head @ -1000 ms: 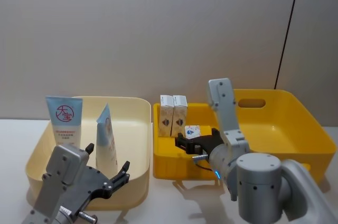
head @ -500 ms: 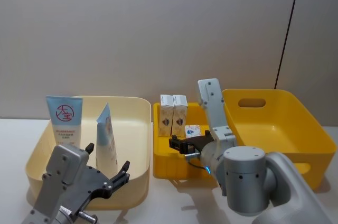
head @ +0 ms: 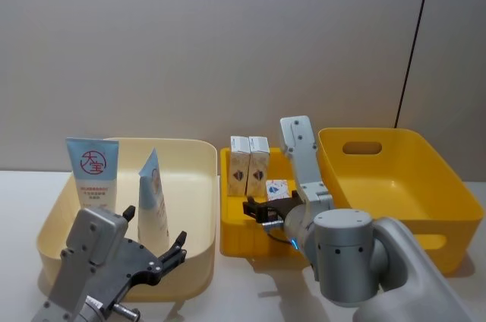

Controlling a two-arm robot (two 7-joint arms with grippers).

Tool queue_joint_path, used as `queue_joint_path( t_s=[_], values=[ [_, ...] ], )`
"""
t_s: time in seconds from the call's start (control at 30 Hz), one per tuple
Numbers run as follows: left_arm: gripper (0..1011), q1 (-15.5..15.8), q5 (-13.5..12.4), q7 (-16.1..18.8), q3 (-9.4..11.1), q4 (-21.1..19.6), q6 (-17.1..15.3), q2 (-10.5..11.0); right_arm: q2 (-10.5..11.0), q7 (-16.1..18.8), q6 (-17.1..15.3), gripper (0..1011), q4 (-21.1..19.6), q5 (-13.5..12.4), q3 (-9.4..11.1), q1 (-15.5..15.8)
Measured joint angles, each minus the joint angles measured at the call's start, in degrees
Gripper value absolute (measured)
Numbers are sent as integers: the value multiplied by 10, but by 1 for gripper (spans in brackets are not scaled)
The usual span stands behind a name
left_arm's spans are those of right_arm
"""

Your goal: Bimanual collaborative sorting of washing and personal care products

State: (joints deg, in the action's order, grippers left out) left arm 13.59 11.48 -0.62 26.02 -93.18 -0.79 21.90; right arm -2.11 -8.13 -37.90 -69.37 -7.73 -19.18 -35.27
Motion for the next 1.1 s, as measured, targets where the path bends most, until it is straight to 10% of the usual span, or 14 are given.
queue_joint_path(
  t_s=[0.57, 1.1],
  values=[
    [1003, 0, 0, 0, 0, 0, 0, 0, -5, -2, 3, 452, 14, 2, 2, -6],
    [1003, 0, 0, 0, 0, 0, 0, 0, -6, -3, 3, 420, 17, 3, 2, -7]
  ],
)
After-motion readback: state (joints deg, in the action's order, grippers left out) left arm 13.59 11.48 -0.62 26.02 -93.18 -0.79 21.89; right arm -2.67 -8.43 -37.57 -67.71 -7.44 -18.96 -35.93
